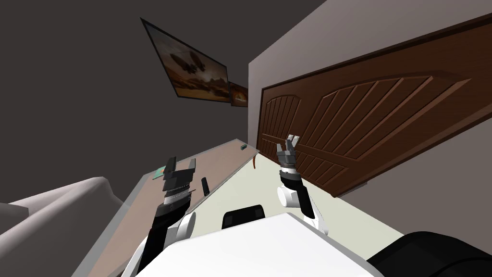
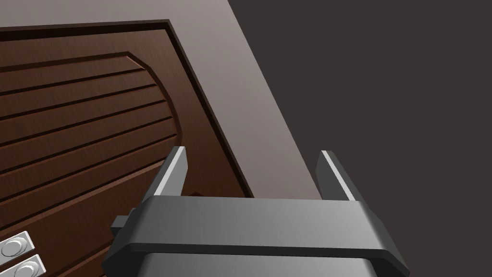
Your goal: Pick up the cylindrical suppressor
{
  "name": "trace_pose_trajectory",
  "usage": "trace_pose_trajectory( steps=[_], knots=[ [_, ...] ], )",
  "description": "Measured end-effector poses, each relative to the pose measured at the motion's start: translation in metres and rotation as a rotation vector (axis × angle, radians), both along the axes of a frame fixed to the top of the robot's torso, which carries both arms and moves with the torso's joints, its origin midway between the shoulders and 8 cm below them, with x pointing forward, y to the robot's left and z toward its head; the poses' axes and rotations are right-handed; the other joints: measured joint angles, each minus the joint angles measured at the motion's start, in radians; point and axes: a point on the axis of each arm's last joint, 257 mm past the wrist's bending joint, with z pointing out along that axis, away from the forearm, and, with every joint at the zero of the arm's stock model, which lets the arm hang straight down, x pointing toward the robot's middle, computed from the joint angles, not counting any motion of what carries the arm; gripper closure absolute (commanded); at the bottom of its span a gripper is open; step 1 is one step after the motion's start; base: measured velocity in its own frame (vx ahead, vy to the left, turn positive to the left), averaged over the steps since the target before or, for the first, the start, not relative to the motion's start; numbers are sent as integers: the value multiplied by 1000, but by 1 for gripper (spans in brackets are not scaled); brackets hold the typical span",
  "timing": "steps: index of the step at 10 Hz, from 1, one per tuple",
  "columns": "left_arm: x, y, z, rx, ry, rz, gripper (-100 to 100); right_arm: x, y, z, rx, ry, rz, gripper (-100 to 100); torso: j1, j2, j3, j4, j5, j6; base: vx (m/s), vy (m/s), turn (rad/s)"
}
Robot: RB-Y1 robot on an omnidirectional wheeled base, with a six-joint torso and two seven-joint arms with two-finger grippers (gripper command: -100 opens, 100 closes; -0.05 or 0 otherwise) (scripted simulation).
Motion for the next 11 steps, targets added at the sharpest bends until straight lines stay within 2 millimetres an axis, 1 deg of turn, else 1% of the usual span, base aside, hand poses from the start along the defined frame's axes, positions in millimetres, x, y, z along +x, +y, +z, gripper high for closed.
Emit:
trace_pose_trajectory(
  steps=[3, 5, 6, 9, 11],
  knots=[
    [11, -5, -30, 26, 77, -49, -100, 0, 0, 0, 0, 0, 0, 0, 2, -1, 0, 0, 1, 0, 9, 27, -34],
    [17, -1, -57, 33, 148, -81, -100, 0, 0, 0, 0, 0, 0, 0, 3, -1, 0, 0, 1, 0, 9, 29, -37],
    [18, 0, -66, 30, 167, -90, -100, 0, 0, 0, 0, 0, 0, 0, 2, -1, 0, 0, 1, 0, 9, 25, -31],
    [25, 3, -104, 27, 254, -123, -100, 0, 0, 0, 0, 0, 0, 0, 2, -1, -1, 0, 1, 0, 16, 31, -46],
    [24, 5, -134, 22, 325, -148, -100, 0, 0, 0, 0, 0, 0, 0, 3, -1, -1, 0, 1, 0, 14, 36, -75]
  ],
)
